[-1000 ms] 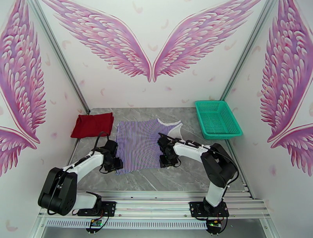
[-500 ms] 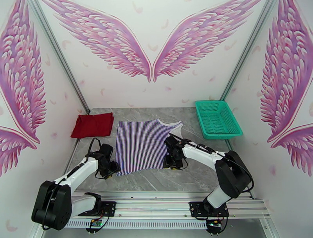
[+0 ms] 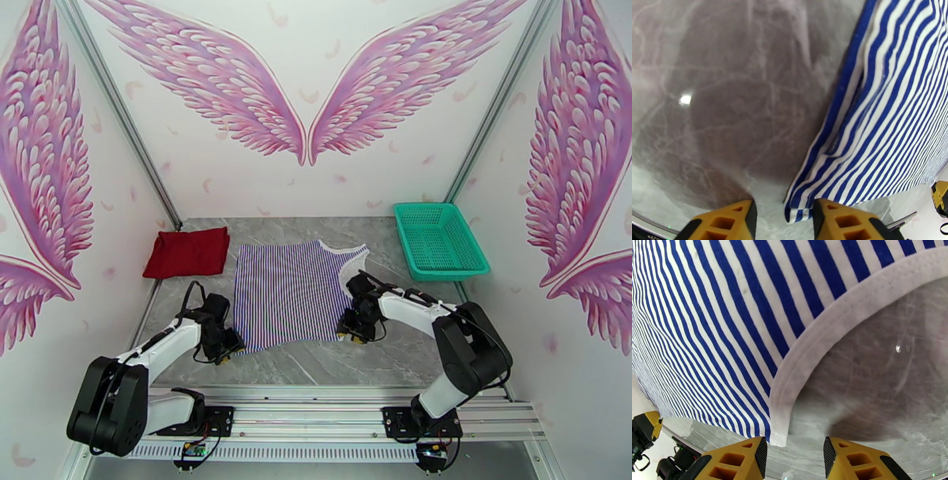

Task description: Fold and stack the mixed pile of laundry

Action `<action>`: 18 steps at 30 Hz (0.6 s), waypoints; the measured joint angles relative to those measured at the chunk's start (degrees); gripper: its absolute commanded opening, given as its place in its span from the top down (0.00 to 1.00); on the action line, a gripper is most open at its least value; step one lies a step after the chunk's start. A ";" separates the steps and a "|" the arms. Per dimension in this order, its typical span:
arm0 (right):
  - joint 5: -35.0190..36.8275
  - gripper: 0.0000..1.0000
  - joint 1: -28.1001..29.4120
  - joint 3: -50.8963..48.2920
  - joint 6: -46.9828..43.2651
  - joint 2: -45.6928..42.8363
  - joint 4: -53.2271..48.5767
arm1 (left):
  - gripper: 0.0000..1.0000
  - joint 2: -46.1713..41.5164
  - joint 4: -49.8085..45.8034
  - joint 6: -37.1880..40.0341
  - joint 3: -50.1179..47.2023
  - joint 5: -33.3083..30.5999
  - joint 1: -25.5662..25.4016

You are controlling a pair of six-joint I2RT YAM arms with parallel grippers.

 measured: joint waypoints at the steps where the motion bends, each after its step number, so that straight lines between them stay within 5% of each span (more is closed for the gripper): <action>1: -0.07 0.57 0.00 0.00 0.22 0.33 0.22 | 0.58 0.13 -0.11 0.09 0.11 -0.07 -0.09; 18: 0.68 0.65 2.97 1.86 3.65 2.08 -0.09 | 0.63 2.69 -0.42 3.15 2.27 2.58 -2.36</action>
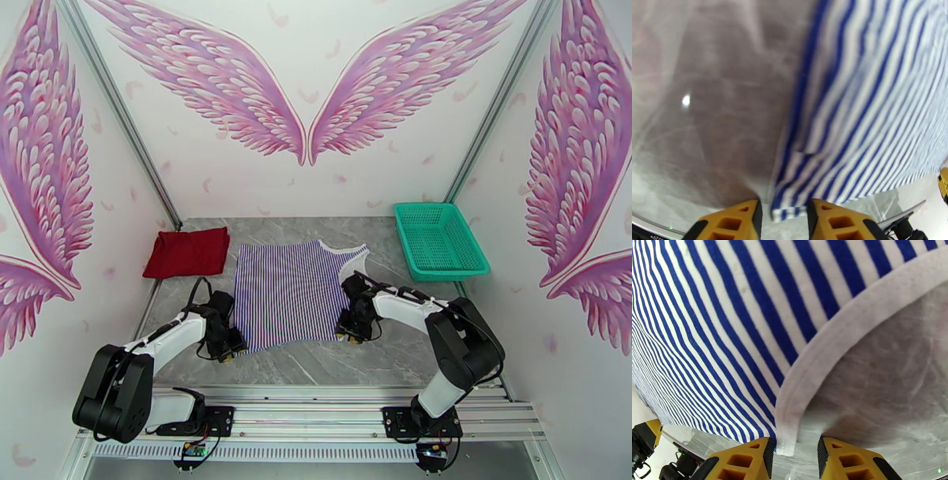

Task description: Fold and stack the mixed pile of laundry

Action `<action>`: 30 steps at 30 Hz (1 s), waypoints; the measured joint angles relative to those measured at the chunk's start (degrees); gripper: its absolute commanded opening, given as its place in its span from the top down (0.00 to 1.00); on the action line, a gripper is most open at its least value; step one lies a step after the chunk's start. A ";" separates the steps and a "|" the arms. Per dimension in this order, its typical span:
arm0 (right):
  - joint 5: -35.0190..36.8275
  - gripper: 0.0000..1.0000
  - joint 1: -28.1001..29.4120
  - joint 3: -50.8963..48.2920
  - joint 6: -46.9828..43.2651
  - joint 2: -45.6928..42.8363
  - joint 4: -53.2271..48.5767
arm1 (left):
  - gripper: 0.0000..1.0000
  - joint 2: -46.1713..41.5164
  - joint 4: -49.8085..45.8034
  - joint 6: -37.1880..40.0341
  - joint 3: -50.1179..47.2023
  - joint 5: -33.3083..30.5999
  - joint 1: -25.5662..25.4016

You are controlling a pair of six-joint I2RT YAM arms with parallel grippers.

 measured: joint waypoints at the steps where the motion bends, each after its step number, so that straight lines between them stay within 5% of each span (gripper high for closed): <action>1: -0.17 0.66 0.48 0.04 0.20 0.11 0.26 | 0.64 0.00 0.24 0.02 0.02 0.44 -0.17; 16: -0.37 0.66 1.40 0.09 4.13 -0.02 0.22 | 0.78 0.57 1.51 0.57 0.52 1.55 -0.66; 25: -0.15 0.86 1.40 0.07 6.54 -0.09 0.46 | 0.99 0.90 0.63 2.25 2.64 1.31 -0.70; 30: 1.03 0.92 1.40 0.02 6.60 -1.25 0.37 | 1.00 0.83 -0.22 2.67 3.89 0.63 -0.68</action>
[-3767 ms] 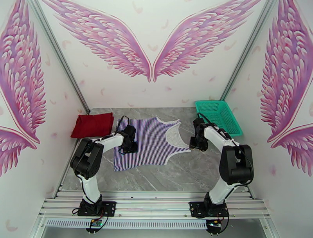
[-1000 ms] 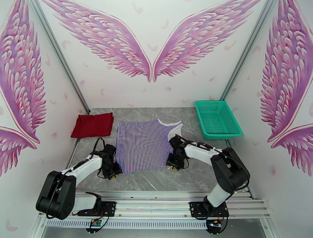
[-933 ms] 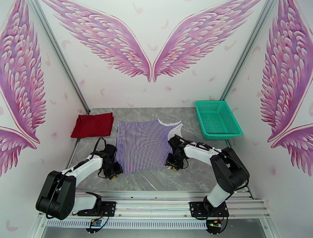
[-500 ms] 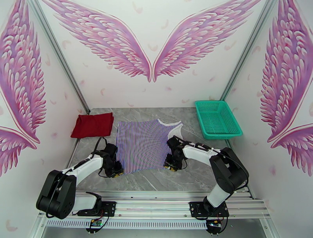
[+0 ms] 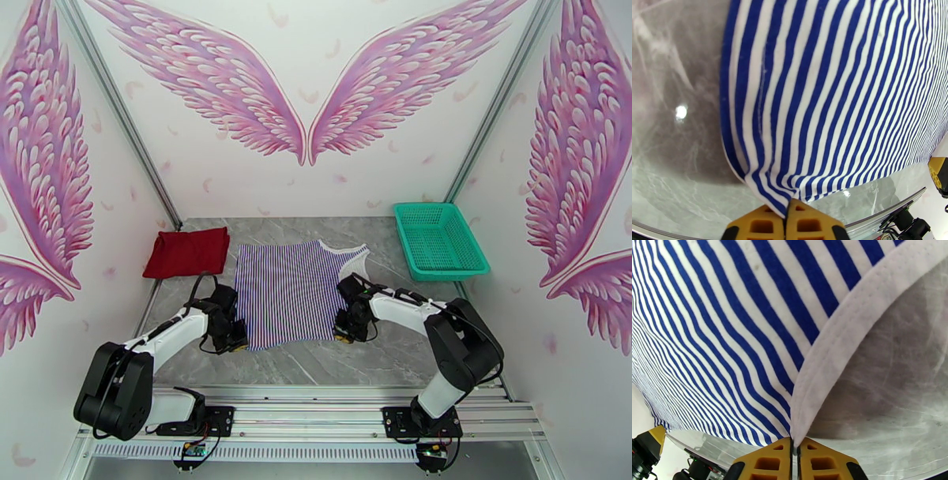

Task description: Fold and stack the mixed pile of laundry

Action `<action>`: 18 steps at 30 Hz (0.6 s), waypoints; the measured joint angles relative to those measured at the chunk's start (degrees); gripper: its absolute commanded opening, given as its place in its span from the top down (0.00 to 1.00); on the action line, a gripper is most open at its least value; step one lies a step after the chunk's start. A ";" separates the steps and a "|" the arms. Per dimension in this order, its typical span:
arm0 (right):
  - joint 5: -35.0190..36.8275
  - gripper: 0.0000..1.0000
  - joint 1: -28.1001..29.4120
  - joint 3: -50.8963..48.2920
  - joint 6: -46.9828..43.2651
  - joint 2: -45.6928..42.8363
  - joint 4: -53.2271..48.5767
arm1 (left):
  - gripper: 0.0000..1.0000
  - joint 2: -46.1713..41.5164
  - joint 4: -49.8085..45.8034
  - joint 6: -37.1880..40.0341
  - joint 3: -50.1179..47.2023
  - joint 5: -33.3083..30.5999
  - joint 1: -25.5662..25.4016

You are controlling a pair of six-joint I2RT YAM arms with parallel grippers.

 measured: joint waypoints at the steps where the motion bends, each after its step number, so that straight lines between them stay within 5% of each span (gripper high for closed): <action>1: 0.28 0.93 0.00 0.00 -0.02 -0.28 -0.02 | 1.00 -0.04 -0.24 0.02 0.28 -0.22 0.00; 18: 7.06 0.96 0.00 12.90 -5.40 -0.04 -9.20 | 1.00 -2.29 -3.13 0.07 10.84 -3.19 2.60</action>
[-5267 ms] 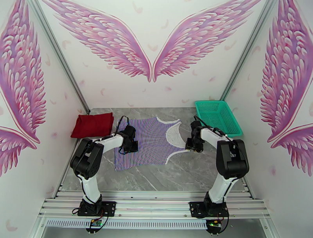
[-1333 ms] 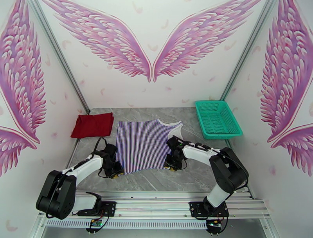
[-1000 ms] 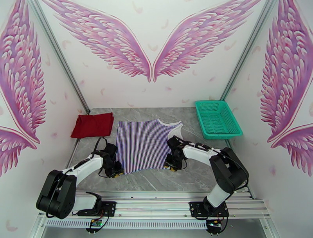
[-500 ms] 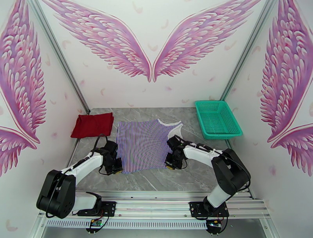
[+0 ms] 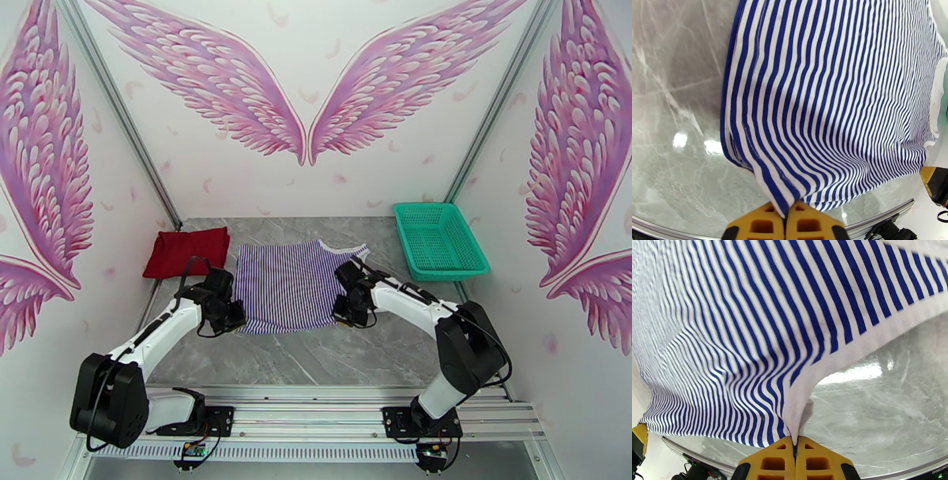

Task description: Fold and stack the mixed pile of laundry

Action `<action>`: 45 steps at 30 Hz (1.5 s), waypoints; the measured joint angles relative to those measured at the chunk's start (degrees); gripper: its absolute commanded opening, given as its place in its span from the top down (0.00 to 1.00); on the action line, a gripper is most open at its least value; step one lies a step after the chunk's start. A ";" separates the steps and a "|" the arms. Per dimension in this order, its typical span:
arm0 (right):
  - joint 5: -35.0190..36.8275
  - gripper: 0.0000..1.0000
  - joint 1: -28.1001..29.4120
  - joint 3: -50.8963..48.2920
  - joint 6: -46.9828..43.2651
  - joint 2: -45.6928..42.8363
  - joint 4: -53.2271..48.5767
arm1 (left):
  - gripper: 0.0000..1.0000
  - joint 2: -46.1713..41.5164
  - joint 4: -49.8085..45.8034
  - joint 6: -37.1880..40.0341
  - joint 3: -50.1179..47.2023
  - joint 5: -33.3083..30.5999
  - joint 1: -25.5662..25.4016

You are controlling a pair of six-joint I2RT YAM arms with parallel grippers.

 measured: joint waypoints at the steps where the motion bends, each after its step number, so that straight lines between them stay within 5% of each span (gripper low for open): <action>1: 0.50 0.97 -0.02 1.46 -0.61 0.52 -0.66 | 1.00 0.00 -0.07 0.00 0.61 -0.07 0.39; 24: 2.49 0.94 -3.43 22.91 -11.21 16.79 -7.61 | 1.00 18.23 0.63 3.04 18.08 0.96 6.86; 28: 1.90 0.91 -3.98 26.49 -12.63 20.85 -8.52 | 0.81 20.72 1.84 2.82 18.32 1.22 7.58; 31: 1.53 0.88 -4.61 28.89 -13.57 23.74 -8.85 | 0.79 22.45 2.99 1.84 18.53 1.31 8.26; 35: 0.50 0.73 -6.08 33.11 -14.99 27.85 -9.51 | 0.57 26.05 3.74 1.33 21.05 1.20 9.07; 45: 0.09 0.67 -9.27 39.54 -18.03 32.68 -10.40 | 0.61 27.58 2.75 2.12 26.25 -2.75 9.38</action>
